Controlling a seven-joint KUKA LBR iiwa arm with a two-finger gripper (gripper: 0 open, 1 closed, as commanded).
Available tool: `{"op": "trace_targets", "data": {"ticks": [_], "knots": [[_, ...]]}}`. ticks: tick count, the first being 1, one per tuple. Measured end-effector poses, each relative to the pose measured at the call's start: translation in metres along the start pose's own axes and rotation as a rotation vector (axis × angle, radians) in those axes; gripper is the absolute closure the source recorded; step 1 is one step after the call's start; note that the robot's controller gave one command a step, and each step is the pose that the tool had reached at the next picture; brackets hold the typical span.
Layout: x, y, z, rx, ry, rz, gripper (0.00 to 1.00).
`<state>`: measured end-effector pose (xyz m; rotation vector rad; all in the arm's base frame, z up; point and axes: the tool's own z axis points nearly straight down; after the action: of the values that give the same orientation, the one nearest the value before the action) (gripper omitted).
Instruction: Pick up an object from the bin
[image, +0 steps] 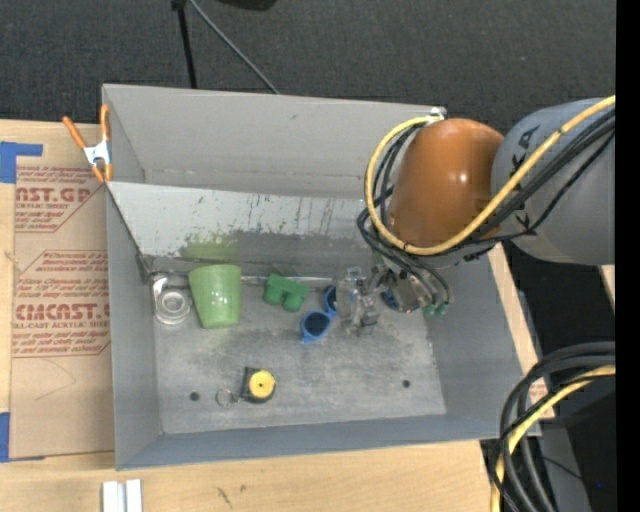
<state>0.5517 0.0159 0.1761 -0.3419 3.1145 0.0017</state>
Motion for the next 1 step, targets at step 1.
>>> {"op": "trace_targets", "data": {"ticks": [1], "knots": [[0.0007,-0.0006,0.0049,-0.001,0.006,0.0,0.0]]}}
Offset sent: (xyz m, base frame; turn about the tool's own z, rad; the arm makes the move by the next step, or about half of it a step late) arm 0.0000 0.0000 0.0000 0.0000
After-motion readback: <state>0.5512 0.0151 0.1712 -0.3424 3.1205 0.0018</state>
